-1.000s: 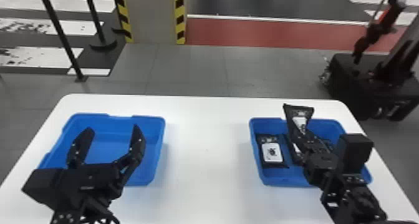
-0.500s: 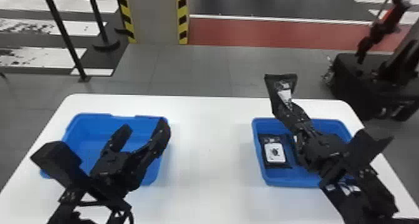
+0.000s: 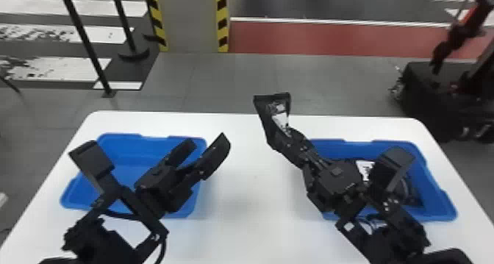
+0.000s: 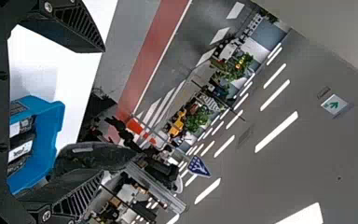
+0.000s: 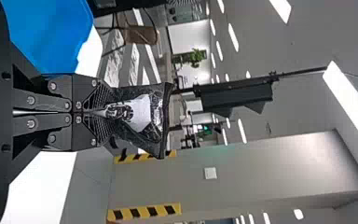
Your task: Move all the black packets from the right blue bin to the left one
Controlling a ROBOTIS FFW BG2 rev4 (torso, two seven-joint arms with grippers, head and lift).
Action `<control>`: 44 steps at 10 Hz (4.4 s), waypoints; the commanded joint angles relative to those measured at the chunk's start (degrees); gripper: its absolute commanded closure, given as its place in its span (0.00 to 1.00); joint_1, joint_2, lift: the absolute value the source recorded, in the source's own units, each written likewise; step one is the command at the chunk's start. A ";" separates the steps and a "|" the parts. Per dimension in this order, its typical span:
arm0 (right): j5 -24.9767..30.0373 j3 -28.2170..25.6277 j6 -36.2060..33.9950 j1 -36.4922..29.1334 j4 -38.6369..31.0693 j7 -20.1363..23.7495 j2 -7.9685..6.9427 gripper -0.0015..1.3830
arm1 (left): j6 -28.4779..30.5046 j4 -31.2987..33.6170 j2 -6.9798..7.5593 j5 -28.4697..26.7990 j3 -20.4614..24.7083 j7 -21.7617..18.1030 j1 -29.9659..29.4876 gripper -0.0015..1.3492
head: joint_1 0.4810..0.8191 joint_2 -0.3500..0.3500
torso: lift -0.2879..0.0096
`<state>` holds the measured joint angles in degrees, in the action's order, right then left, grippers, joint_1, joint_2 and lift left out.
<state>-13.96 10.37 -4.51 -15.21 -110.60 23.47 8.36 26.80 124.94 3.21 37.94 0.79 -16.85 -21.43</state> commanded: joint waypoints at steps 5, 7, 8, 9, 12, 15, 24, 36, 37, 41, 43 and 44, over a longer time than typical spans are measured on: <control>-4.93 9.41 -1.81 4.38 4.22 0.08 1.22 0.84 | 2.45 0.00 0.04 -2.60 -0.08 -0.20 1.74 0.08 | 0.63 0.65 | 0.60; -8.54 17.84 -1.95 9.30 7.60 0.08 2.80 0.84 | 3.72 0.00 -0.22 -4.45 0.27 -0.11 2.17 0.08 | 0.63 0.72 | 0.60; -9.50 20.22 -2.80 10.57 8.30 0.08 3.24 0.84 | 4.14 0.00 -0.49 -4.98 0.36 -0.11 2.59 0.08 | 0.63 0.76 | 0.60; -9.86 20.74 -3.36 10.99 8.72 0.08 3.51 0.84 | 4.14 0.00 -0.75 -5.06 0.62 -0.11 2.59 0.08 | 0.63 0.82 | 0.60; -10.47 20.74 -3.22 10.71 8.86 0.17 3.51 0.84 | 4.56 0.28 -0.92 -5.42 0.97 0.59 2.17 0.53 | 0.63 0.87 | 0.60; -11.26 20.57 -1.95 10.57 9.71 0.08 3.33 0.83 | 3.43 1.55 -1.10 -4.89 1.15 1.91 1.88 0.91 | 0.63 0.87 | 0.60; -7.57 7.12 4.09 3.40 8.44 1.22 0.96 0.11 | -35.24 -27.42 -2.59 -33.89 6.95 14.56 9.20 0.91 | 0.63 0.93 | 0.60; 6.40 -11.51 -31.77 -6.45 -9.98 -19.17 -3.00 0.11 | -52.82 -30.37 -1.72 -29.76 0.53 12.98 3.57 0.10 | 0.63 0.58 | 0.60; 6.05 -11.51 -33.60 -5.32 -8.85 -20.66 -3.08 0.11 | -52.39 -30.37 -1.72 -29.94 0.18 12.89 3.57 0.10 | 0.63 0.55 | 0.60; 3.77 -11.51 -36.69 1.71 -0.14 -20.75 -3.08 0.11 | -53.24 -30.37 -1.72 -30.73 0.53 12.81 3.29 0.11 | 0.63 0.53 | 0.60; 3.68 -11.51 -37.25 4.38 3.80 -21.81 -3.61 0.11 | -53.38 -30.37 -1.63 -30.73 0.62 12.72 3.15 0.11 | 0.63 0.53 | 0.60; 3.68 -11.51 -37.39 6.21 7.04 -22.16 -3.87 0.11 | -53.38 -30.37 -1.63 -30.73 0.53 12.72 3.15 0.11 | 0.63 0.53 | 0.60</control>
<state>-10.29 -1.14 -41.85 -10.00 -105.35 1.32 4.62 -26.58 94.53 1.58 7.21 1.38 -4.13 -18.28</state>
